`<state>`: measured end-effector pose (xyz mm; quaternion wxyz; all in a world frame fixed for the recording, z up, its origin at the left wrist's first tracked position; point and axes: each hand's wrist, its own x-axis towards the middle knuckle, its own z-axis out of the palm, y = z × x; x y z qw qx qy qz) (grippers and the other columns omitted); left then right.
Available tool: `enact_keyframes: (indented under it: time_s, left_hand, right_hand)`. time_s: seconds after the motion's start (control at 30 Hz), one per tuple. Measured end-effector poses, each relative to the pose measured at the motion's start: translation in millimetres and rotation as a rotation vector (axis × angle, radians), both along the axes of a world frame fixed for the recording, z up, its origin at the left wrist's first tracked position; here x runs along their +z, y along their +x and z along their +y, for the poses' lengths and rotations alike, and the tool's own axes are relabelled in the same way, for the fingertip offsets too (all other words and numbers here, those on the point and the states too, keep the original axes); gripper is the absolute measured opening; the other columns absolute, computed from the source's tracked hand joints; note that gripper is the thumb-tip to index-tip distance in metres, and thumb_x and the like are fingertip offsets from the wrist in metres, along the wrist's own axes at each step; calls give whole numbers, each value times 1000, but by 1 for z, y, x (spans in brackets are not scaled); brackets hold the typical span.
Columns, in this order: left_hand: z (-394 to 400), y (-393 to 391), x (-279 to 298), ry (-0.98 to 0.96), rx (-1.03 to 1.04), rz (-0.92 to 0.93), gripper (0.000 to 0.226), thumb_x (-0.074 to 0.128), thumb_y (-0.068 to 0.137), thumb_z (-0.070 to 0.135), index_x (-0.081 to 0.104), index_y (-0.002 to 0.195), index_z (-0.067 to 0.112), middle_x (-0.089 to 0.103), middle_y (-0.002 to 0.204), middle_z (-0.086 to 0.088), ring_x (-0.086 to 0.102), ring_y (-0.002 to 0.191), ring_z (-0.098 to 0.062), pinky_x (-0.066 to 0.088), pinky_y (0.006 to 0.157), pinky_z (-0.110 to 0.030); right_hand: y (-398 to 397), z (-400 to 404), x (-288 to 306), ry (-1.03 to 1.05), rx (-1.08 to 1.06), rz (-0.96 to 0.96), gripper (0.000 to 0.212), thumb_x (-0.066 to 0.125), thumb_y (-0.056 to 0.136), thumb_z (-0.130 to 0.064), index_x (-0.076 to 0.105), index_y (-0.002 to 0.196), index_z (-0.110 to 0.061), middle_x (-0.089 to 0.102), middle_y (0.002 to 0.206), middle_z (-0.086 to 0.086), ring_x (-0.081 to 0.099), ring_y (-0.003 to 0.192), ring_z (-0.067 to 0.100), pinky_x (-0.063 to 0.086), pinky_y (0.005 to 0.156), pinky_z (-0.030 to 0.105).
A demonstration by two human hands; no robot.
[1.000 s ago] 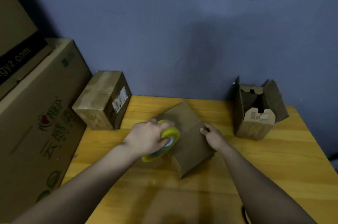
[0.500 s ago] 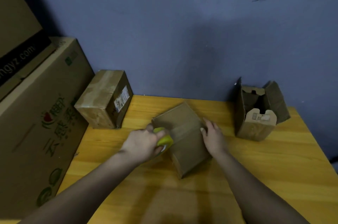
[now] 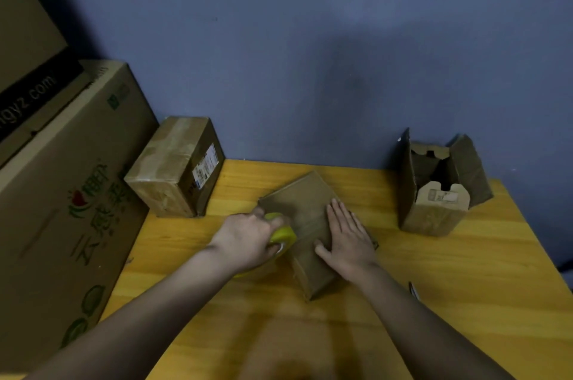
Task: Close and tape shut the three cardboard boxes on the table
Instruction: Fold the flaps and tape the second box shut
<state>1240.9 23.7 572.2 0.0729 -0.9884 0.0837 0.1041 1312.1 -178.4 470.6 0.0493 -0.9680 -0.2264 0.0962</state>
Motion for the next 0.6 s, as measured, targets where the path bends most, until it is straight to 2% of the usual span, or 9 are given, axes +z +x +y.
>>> enact_keyframes:
  time_s: [0.1,0.17,0.23,0.33,0.37,0.43,0.5,0.57,0.6]
  left_hand:
    - [-2,3,1,10,-7,-2,54,41,95,50,26,144,34,46,132,-10,59,105,-30,49,78,-34]
    - [-4,3,1,10,-4,-13,53,42,95,50,28,143,33,46,132,-11,59,106,-29,49,79,-35]
    - [-4,2,0,4,2,-20,53,41,95,50,28,143,33,46,133,-10,59,107,-29,49,80,-35]
    - [-2,0,0,1,11,-31,54,42,95,50,26,144,34,46,133,-11,59,107,-29,49,80,-34]
    - [-2,0,0,6,10,-34,54,42,95,50,27,144,33,46,134,-11,60,107,-29,49,80,-34]
    - [-6,1,0,13,13,-31,53,42,96,49,29,143,31,46,133,-12,60,107,-29,49,78,-34]
    - [-9,4,1,-15,17,-37,58,45,94,49,24,145,32,48,129,-12,61,103,-30,47,72,-33]
    - [-8,6,0,-118,64,-56,69,51,90,51,16,146,31,53,123,-10,62,99,-31,45,66,-32]
    - [-5,6,-1,-190,110,-58,71,54,86,51,19,143,27,55,120,-9,62,98,-31,46,67,-33]
  right_hand:
    - [-1,7,5,-60,-24,26,122,-14,58,-90,-12,152,-12,-23,157,1,-17,147,16,-10,118,32]
    - [-5,13,10,-89,-30,3,129,-29,49,-86,-9,152,-10,-19,159,5,-16,148,20,-10,118,35]
    - [-14,19,9,-67,-3,-10,126,-33,55,-82,-3,153,-9,-9,161,7,-11,148,22,-10,119,36]
    - [-30,25,3,-35,143,-4,97,-3,86,-76,25,151,-9,19,159,9,18,146,23,6,115,36]
    - [-33,26,2,-21,179,-28,90,5,90,-73,26,150,-9,18,158,7,21,146,23,8,116,37]
    - [-35,26,3,30,239,-18,90,5,88,-73,5,153,-11,-8,157,0,-2,148,17,-4,121,35]
    - [-34,24,5,38,243,17,95,2,80,-74,-14,151,-13,-27,150,-4,-23,143,11,-16,116,28]
    - [-32,23,6,27,236,17,99,2,75,-77,-23,146,-13,-31,149,-5,-27,141,9,-18,114,27]
    - [-32,24,4,29,226,30,101,2,72,-79,-27,143,-14,-32,149,-5,-28,140,8,-18,114,27]
